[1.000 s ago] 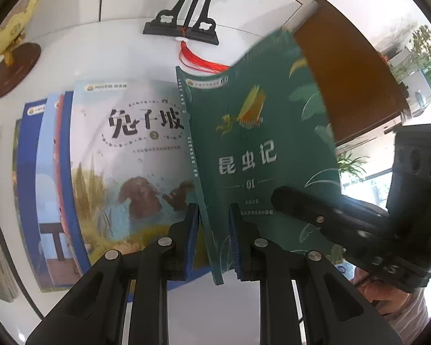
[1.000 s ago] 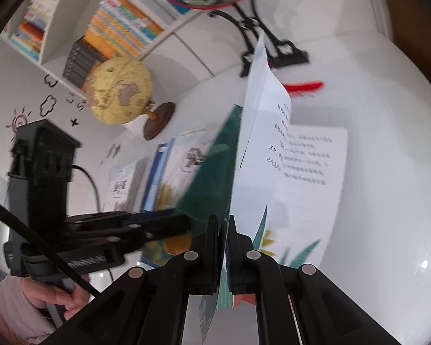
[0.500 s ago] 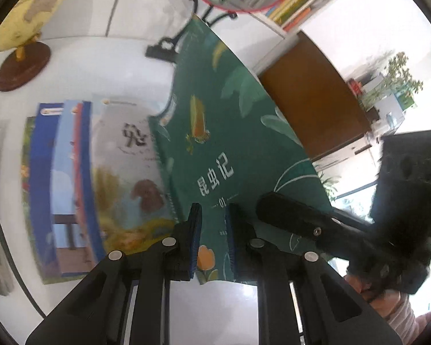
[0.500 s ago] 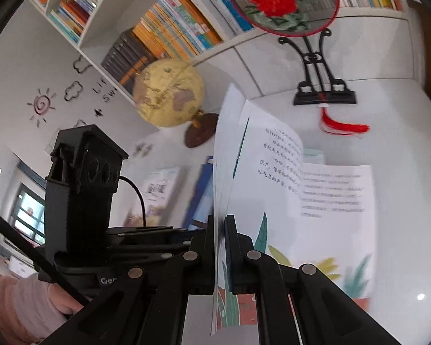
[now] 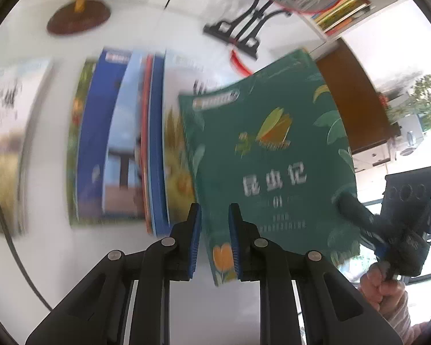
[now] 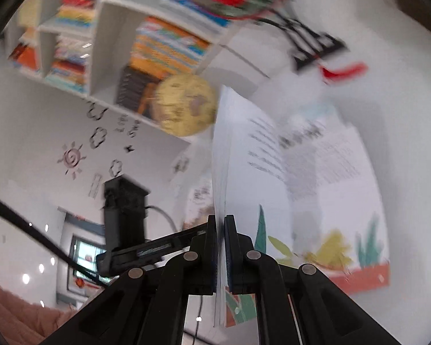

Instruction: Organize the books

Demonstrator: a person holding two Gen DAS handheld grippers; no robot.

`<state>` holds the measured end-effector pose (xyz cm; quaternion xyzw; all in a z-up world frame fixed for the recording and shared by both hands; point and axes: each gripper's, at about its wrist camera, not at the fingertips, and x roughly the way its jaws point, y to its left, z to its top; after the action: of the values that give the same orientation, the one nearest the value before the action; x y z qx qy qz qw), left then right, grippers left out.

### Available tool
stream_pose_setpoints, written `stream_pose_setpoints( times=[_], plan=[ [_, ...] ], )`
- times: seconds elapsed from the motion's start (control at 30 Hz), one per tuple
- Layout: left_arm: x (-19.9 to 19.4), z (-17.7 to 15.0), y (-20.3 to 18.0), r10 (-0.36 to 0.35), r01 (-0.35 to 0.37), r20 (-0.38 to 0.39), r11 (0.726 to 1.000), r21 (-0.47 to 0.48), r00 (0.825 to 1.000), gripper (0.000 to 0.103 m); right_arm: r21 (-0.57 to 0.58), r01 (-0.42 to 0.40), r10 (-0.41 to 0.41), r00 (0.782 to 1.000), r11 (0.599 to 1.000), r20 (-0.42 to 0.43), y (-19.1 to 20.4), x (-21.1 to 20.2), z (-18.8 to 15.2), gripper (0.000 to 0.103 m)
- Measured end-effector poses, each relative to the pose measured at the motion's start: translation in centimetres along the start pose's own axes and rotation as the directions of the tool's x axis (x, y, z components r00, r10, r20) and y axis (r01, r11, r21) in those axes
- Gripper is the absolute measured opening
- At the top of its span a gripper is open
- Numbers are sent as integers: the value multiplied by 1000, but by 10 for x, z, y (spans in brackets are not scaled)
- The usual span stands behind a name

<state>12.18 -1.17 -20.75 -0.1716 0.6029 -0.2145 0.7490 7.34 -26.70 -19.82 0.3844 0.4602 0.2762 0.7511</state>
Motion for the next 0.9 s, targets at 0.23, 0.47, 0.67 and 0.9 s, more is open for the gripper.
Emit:
stream_pose_setpoints(
  times=[0.23, 0.47, 0.67, 0.9],
  plan=[
    [39, -27, -4, 39, -46, -88, 995, -86, 995, 30, 71, 189, -188, 982, 979, -15, -62, -17, -7, 5],
    [52, -30, -13, 2, -13, -80, 991, -132, 997, 29, 34, 256, -251, 962, 966, -107, -95, -10, -2, 5],
    [43, -29, -34, 12, -14, -25, 998, -58, 1000, 29, -75, 317, -325, 929, 945, -177, -101, 3, -5, 5],
    [39, -19, -49, 78, -78, -4, 996, 41, 997, 15, -131, 329, -350, 916, 935, -195, -101, 12, -6, 5]
  ],
)
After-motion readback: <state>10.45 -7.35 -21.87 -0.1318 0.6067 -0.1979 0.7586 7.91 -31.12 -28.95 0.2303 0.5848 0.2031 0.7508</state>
